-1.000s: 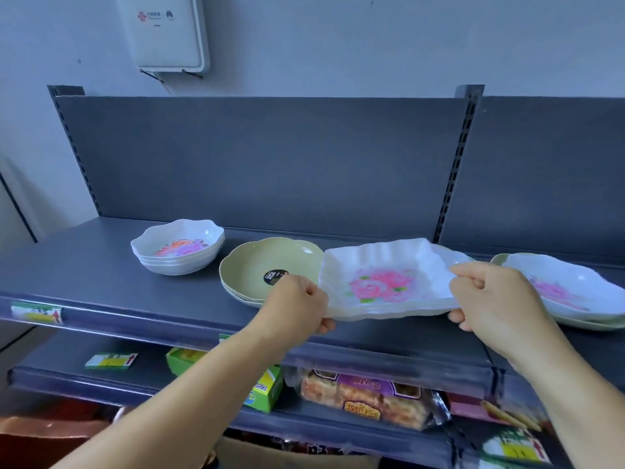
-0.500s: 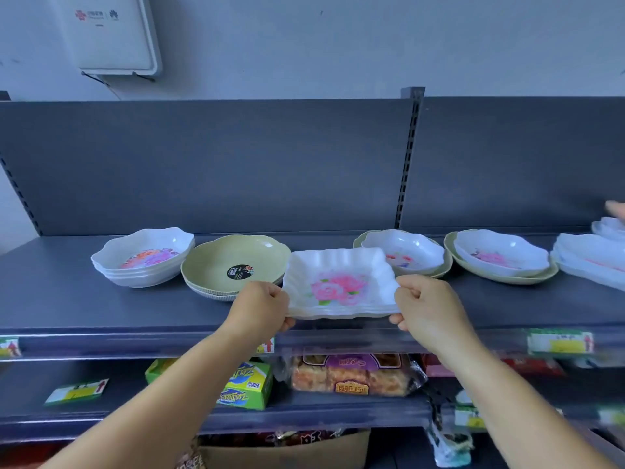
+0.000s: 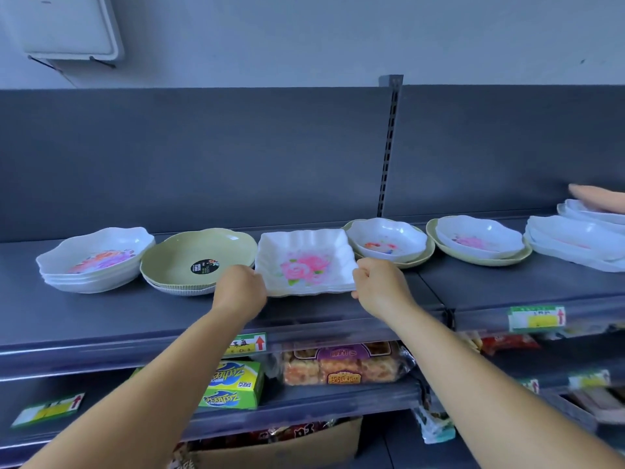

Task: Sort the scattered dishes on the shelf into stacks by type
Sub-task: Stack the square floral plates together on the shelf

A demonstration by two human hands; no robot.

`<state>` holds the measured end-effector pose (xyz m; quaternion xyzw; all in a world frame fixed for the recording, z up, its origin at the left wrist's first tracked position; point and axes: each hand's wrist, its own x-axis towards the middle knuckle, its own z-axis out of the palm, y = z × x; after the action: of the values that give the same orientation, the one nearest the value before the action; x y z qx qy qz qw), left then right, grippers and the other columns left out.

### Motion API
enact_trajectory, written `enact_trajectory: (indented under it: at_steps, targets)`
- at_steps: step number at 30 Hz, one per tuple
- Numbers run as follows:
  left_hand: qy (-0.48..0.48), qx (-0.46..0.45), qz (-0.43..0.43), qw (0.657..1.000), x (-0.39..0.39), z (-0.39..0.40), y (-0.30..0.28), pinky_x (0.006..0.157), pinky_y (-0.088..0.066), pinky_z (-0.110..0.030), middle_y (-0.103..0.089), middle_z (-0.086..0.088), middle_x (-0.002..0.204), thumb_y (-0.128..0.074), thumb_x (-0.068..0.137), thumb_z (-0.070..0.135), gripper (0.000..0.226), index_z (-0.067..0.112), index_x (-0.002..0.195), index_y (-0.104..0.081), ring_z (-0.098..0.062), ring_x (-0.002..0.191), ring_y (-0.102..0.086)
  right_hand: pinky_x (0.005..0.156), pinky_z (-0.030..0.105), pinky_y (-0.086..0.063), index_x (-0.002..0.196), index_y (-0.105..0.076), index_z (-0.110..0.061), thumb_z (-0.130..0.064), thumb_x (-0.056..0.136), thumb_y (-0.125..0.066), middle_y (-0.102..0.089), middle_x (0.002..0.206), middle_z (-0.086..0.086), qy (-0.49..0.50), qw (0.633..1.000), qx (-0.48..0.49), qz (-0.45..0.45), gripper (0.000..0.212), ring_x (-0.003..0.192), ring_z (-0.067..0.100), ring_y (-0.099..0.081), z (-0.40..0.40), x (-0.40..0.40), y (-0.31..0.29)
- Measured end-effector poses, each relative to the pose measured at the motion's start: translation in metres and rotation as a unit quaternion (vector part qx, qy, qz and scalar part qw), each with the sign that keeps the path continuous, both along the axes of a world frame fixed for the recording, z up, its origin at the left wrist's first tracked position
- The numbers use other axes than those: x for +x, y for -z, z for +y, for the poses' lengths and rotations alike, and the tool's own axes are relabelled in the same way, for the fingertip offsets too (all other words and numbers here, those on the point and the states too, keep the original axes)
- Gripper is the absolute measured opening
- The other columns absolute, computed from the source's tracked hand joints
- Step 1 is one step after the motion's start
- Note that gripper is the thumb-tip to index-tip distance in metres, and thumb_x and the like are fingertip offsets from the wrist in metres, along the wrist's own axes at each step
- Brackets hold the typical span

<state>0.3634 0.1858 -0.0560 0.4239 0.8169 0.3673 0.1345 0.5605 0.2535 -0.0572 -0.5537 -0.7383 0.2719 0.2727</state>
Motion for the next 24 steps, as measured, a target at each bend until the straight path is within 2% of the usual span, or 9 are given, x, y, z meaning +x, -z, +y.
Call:
enact_trajectory:
  at_steps: [3,5,7,10,13,17,19,21,24]
  targets:
    - [0.011,-0.015,0.015,1.0,-0.003,0.003,0.002,0.068,-0.054,-0.038,-0.065,-0.019,0.082,-0.046,0.093,0.01,0.025,-0.006,0.092,-0.065,-0.033,0.075,-0.063,0.058,0.031,-0.027,0.064,-0.03,-0.014,-0.015,0.093,-0.037,-0.048,0.073,0.011,-0.006,1.0,0.004,-0.02,0.03,0.096,0.037,-0.065,0.006,-0.003,0.002]
    - [0.024,-0.033,0.045,0.998,0.0,-0.001,-0.002,0.053,-0.039,-0.024,-0.054,-0.007,0.068,-0.043,0.095,0.009,0.03,-0.009,0.101,-0.066,-0.019,0.057,-0.048,0.058,0.031,-0.029,0.065,-0.033,-0.014,-0.016,0.094,-0.036,-0.057,0.077,0.013,-0.01,0.999,0.002,-0.033,0.029,0.091,0.035,-0.064,0.01,-0.004,0.003]
    - [0.04,-0.064,0.07,0.995,0.003,-0.006,-0.01,0.047,-0.027,-0.02,-0.058,-0.004,0.077,-0.038,0.097,0.006,0.031,-0.005,0.107,-0.065,-0.013,0.052,-0.032,0.058,0.03,-0.032,0.066,-0.035,-0.013,-0.019,0.094,-0.036,-0.062,0.084,0.013,-0.018,0.998,-0.004,-0.058,0.029,0.077,0.03,-0.056,0.009,-0.004,0.0]
    - [0.062,-0.126,0.16,0.977,0.01,-0.012,-0.023,0.06,-0.033,-0.024,-0.061,-0.014,0.114,-0.033,0.096,-0.001,0.033,0.001,0.114,-0.06,-0.022,0.068,-0.041,0.049,0.029,-0.024,0.063,-0.029,-0.017,-0.023,0.096,-0.036,-0.043,0.07,0.001,-0.031,0.993,-0.013,-0.113,0.034,0.06,0.017,-0.036,0.006,-0.004,-0.006]
    - [0.067,-0.134,0.257,0.955,0.014,-0.007,-0.027,0.072,-0.034,-0.028,-0.062,-0.017,0.111,-0.037,0.096,0.005,0.026,0.0,0.105,-0.062,-0.028,0.087,-0.047,0.049,0.029,-0.021,0.064,-0.027,-0.017,-0.023,0.097,-0.037,-0.032,0.065,-0.002,-0.047,0.991,-0.001,-0.128,0.035,0.057,0.014,-0.029,0.002,0.001,-0.01]
    - [0.097,-0.082,0.329,0.936,0.03,0.004,-0.035,0.077,-0.033,-0.03,-0.053,-0.013,0.103,-0.037,0.098,0.016,0.02,0.008,0.096,-0.055,-0.03,0.11,-0.047,0.058,0.031,-0.032,0.069,-0.033,-0.018,-0.022,0.095,-0.039,-0.039,0.07,-0.003,-0.054,0.99,0.028,-0.13,0.028,0.07,0.022,-0.038,0.001,0.018,-0.018]
    - [0.127,-0.063,0.333,0.932,0.041,0.013,-0.038,0.075,-0.035,-0.031,-0.05,-0.01,0.099,-0.038,0.097,0.021,0.016,0.01,0.093,-0.049,-0.03,0.111,-0.044,0.076,0.035,-0.043,0.091,-0.053,-0.017,-0.024,0.096,-0.039,-0.055,0.093,0.001,-0.054,0.988,0.043,-0.141,0.016,0.091,0.028,-0.05,0.004,0.032,-0.024]
    - [0.163,-0.058,0.343,0.923,0.054,0.026,-0.039,0.08,-0.036,-0.032,-0.055,-0.009,0.109,-0.04,0.099,0.026,0.023,0.01,0.11,-0.052,-0.028,0.113,-0.044,0.095,0.036,-0.043,0.132,-0.051,-0.018,-0.026,0.098,-0.039,-0.051,0.135,0.006,-0.041,0.985,0.062,-0.158,0.037,0.121,0.028,-0.048,0.011,0.048,-0.029]
    - [0.204,-0.049,0.333,0.919,0.075,0.047,-0.041,0.086,-0.041,-0.033,-0.056,-0.008,0.119,-0.04,0.099,0.03,0.035,0.016,0.13,-0.05,-0.026,0.117,-0.045,0.098,0.037,-0.044,0.141,-0.044,-0.019,-0.025,0.097,-0.039,-0.044,0.143,0.006,-0.016,0.983,0.079,-0.164,0.045,0.127,0.028,-0.045,0.031,0.072,-0.032]
